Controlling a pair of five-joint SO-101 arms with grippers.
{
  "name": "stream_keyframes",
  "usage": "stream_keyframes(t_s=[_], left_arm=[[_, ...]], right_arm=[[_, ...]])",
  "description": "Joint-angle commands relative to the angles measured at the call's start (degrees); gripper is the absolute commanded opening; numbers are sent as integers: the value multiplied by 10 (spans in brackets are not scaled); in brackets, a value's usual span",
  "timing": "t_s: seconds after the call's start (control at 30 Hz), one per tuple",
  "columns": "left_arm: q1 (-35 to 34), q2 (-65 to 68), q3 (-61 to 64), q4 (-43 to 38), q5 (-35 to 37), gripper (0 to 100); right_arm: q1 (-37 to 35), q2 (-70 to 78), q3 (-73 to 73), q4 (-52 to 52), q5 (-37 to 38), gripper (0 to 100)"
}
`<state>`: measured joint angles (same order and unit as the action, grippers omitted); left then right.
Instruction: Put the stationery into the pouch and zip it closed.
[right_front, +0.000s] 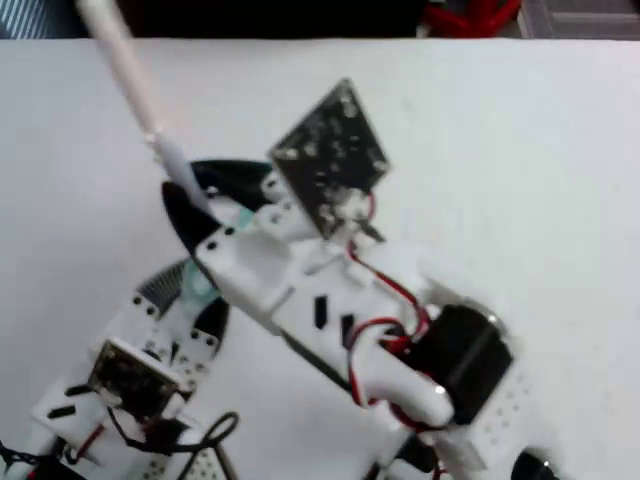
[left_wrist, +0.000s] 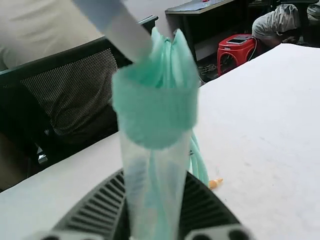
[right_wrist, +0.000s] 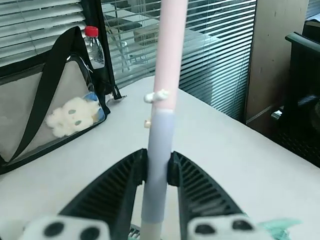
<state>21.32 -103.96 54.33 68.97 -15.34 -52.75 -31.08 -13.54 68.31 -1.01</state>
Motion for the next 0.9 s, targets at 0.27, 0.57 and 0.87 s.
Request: stream_keyframes(t_s=[0.27, 0.57, 0.87], left_arm=[[2, -7, -52, -27, 7, 23], [-37, -7, 69, -110, -10, 23], [-89, -7, 127, -186, -42, 23]], right_arm=[[19, -100, 30, -25, 11, 17], [58, -133, 48, 9, 55, 17], [153, -116, 33, 202, 278, 17]])
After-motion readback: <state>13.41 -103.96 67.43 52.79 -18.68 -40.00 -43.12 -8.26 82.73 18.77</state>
